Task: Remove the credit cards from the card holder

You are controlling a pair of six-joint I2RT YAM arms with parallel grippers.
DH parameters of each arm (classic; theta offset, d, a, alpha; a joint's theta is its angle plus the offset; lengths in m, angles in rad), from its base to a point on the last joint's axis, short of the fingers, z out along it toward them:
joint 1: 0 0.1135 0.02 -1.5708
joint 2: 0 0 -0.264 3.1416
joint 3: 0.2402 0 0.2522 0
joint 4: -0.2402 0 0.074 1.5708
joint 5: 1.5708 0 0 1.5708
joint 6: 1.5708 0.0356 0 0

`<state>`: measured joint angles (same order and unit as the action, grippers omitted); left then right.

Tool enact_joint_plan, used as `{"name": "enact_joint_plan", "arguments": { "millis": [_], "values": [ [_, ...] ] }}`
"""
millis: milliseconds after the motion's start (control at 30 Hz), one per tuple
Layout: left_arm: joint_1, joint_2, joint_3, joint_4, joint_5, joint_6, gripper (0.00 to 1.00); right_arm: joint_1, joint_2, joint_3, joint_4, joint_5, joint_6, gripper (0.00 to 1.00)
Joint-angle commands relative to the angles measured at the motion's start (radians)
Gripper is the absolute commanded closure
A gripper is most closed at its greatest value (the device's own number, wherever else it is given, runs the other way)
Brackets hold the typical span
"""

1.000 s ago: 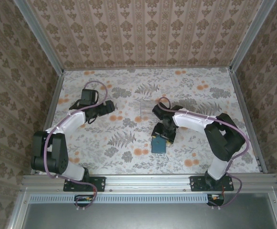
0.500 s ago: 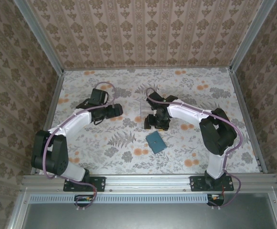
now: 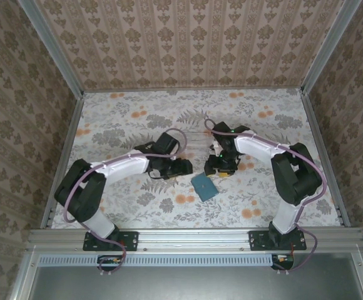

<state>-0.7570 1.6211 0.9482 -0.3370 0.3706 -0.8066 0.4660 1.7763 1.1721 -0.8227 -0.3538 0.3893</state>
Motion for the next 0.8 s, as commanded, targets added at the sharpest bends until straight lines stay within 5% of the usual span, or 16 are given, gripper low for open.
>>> {"name": "enact_joint_plan", "arguments": {
  "millis": [0,367,767],
  "values": [
    [-0.047,0.035,-0.025,0.093,0.077,-0.118,0.33,-0.009,-0.045,-0.073,0.076,-0.131,0.013,0.45],
    [-0.051,0.108,-0.059,0.208,0.111,-0.183,0.43,-0.029,-0.066,-0.232,0.237,-0.268,0.099,0.59],
    [0.090,0.208,0.012,0.291,0.227,-0.141,0.58,-0.024,-0.029,-0.275,0.515,-0.358,0.308,0.67]
  ]
}}
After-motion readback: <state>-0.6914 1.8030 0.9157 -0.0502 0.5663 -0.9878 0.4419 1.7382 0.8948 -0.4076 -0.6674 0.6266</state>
